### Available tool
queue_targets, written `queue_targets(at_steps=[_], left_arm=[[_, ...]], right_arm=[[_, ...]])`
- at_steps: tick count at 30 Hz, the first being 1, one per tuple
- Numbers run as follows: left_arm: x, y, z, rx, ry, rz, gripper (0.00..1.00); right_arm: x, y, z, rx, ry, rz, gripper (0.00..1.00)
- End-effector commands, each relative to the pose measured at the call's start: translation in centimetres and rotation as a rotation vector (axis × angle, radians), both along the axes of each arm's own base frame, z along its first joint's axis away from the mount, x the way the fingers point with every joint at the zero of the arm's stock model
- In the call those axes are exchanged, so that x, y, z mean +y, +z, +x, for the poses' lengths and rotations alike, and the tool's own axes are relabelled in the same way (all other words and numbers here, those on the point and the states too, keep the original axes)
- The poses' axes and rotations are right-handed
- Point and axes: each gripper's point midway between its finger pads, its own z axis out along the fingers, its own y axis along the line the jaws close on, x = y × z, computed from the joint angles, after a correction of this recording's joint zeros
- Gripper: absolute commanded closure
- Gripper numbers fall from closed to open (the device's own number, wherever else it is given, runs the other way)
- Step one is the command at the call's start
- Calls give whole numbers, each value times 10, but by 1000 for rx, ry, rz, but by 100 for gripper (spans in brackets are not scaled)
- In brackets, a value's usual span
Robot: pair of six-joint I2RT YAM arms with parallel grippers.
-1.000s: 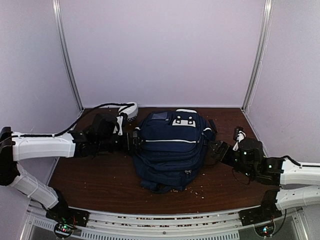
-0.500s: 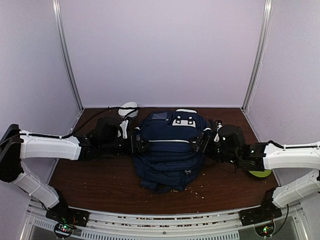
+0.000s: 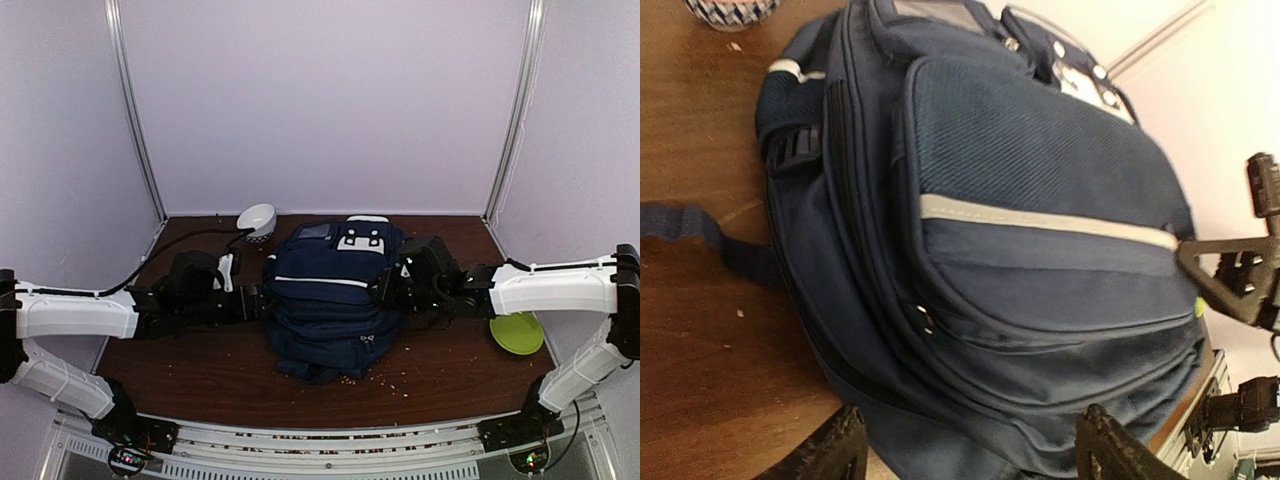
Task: Pack the student bag
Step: Adjust the student bag at the center of the board.
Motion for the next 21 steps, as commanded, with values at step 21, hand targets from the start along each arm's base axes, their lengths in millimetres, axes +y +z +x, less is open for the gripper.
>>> queue_targets(at_steps=[21], left_arm=[[-6,10,-20,39,-23,-73,23]], right_arm=[[-37,19,-81,-187,158,-10,27]])
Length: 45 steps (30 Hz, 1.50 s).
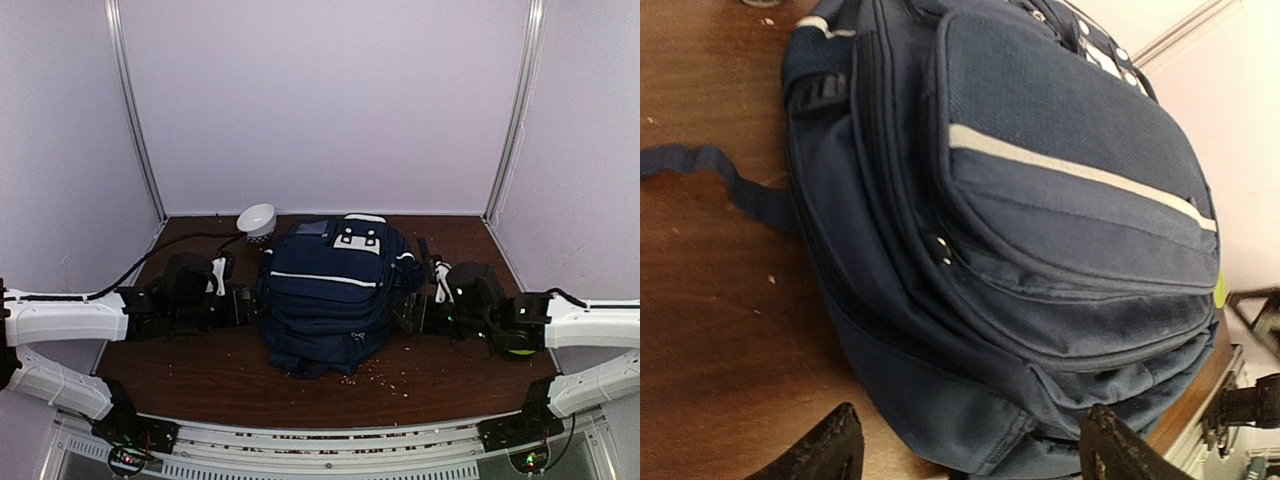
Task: Pack the student bag
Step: Adjust the student bag at the center of the board.
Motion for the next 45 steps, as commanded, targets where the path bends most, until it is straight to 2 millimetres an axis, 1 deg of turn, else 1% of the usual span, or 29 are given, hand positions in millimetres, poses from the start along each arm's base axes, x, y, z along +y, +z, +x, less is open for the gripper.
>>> queue_targets(at_steps=[1,4,7,9,12,14,15,18,22,24,27,28,32,35,37,39,41,43,45], left_arm=[[-28,11,-11,25,-43,-132,23],[-34,4,-15,54,-34,-134,24],[-43,-7,-15,94,-37,-159,24],[-47,-12,-13,109,-38,-160,26],[-51,-18,-9,120,-27,-154,29],[-52,-19,-7,123,-21,-153,33],[-53,-20,-6,122,-20,-153,36],[-58,-21,-4,120,-27,-159,48],[-64,-23,-5,119,-44,-165,66],[-68,-24,-6,123,-56,-161,78],[-82,-27,-12,129,-91,-161,99],[-89,-25,-15,127,-105,-166,100],[-108,-23,-20,117,-111,-191,100],[-121,-22,-22,116,-121,-216,100],[-127,-22,-22,115,-129,-219,100],[-131,-23,-21,118,-132,-219,100],[-133,-24,-20,119,-132,-217,100],[-132,-24,-17,106,-122,-202,100],[-130,-22,-14,92,-126,-166,100]], right_arm=[[4,10,-19,-115,20,10,26],[5,11,-26,-157,15,34,26],[8,2,-28,-149,0,57,27],[13,-7,-27,-124,5,27,29],[29,-18,-30,-92,48,-31,32],[39,-22,-32,-85,69,-56,32],[40,-25,-31,-82,59,-70,32],[38,-34,-26,-60,2,-56,31],[47,-31,-21,20,-14,134,29],[47,-27,-16,40,-35,202,28],[34,-27,-8,53,-104,249,27],[29,-29,-4,59,-128,255,27],[5,-46,8,117,-231,240,27],[-3,-51,16,128,-266,226,28],[-7,-56,25,137,-285,211,31],[-6,-64,33,164,-286,209,35],[1,-66,42,177,-268,223,38],[11,-66,48,186,-238,212,39],[17,-63,53,181,-223,195,39]])
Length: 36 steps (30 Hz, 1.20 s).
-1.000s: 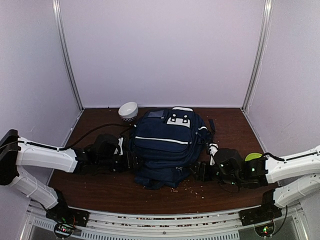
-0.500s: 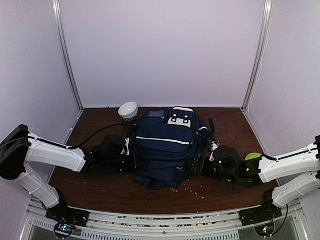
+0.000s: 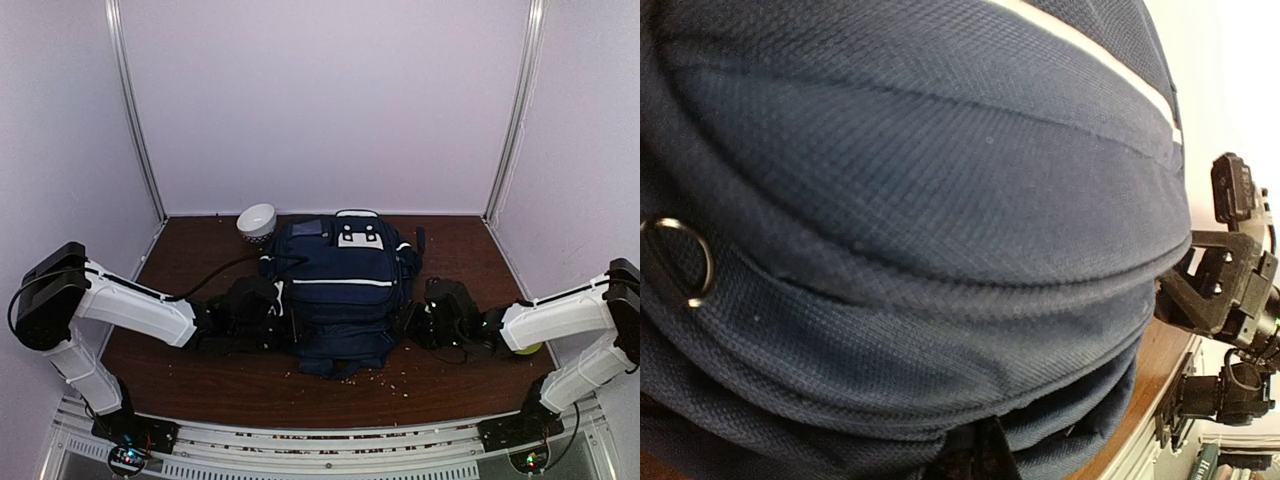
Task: Pack the student bag
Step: Adjust the student bag at the center of the board, then reset both arms
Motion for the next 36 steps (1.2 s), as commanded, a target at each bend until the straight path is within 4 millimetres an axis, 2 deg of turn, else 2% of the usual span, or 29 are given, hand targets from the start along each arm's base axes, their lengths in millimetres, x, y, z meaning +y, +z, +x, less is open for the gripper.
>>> queue_targets(at_steps=[1,4,8,11,13,14,16,20,22,24,27,30,33,36], left_arm=[[-12,29,11,-83,-17,-19,99],[-2,39,11,-126,-14,11,69],[23,56,8,-170,13,77,25],[49,72,6,-222,34,152,18],[83,85,12,-291,89,281,8],[107,91,17,-323,137,365,4],[152,108,28,-365,217,450,2],[223,149,42,-434,368,417,2],[256,176,46,-516,467,393,2],[280,193,52,-557,533,369,2],[295,202,66,-526,519,321,2],[303,186,85,-418,473,269,2],[305,174,96,-389,460,266,5],[308,185,93,-450,452,292,5]], right_arm=[[23,25,17,-49,57,29,38],[11,45,18,-110,45,-12,31],[-20,79,10,-186,10,-90,14],[-42,104,-2,-256,8,-134,5],[-60,118,-9,-309,-1,-171,0],[-70,123,-12,-338,-17,-196,0],[-96,123,-17,-357,-66,-292,0],[-151,125,-23,-368,-256,-434,0],[-177,134,-27,-394,-374,-463,1],[-180,148,-27,-450,-371,-451,0],[-175,172,-24,-525,-336,-425,0],[-190,187,-18,-526,-408,-485,0],[-193,191,-1,-488,-394,-481,1],[-197,182,15,-427,-385,-476,1]])
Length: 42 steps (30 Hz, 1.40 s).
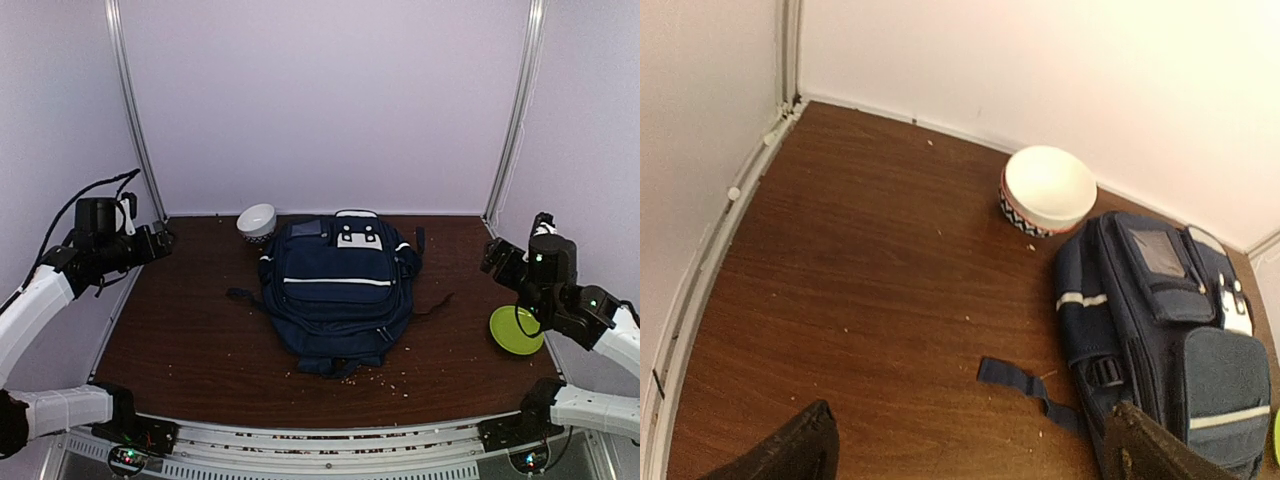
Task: Pack the student bag
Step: Reset both arms
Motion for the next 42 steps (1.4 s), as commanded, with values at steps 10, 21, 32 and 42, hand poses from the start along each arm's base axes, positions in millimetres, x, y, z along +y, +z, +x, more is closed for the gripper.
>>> queue_targets(at_steps=[10,21,32,42], left_arm=[[-8,48,-38,-175,-115,196,2],[-27,83,-34,-218,-95,397,2],[-21,69,-37,-287,-18,284,2],[-28,62,-33,-332,0,159,2]], right_arm=[[-23,-18,23,29,6,-24,0],[-2,-3,20,-19,84,-26,1],[23,51,4,-148,27,-37,0],[22,9,2,-245,110,98,0]])
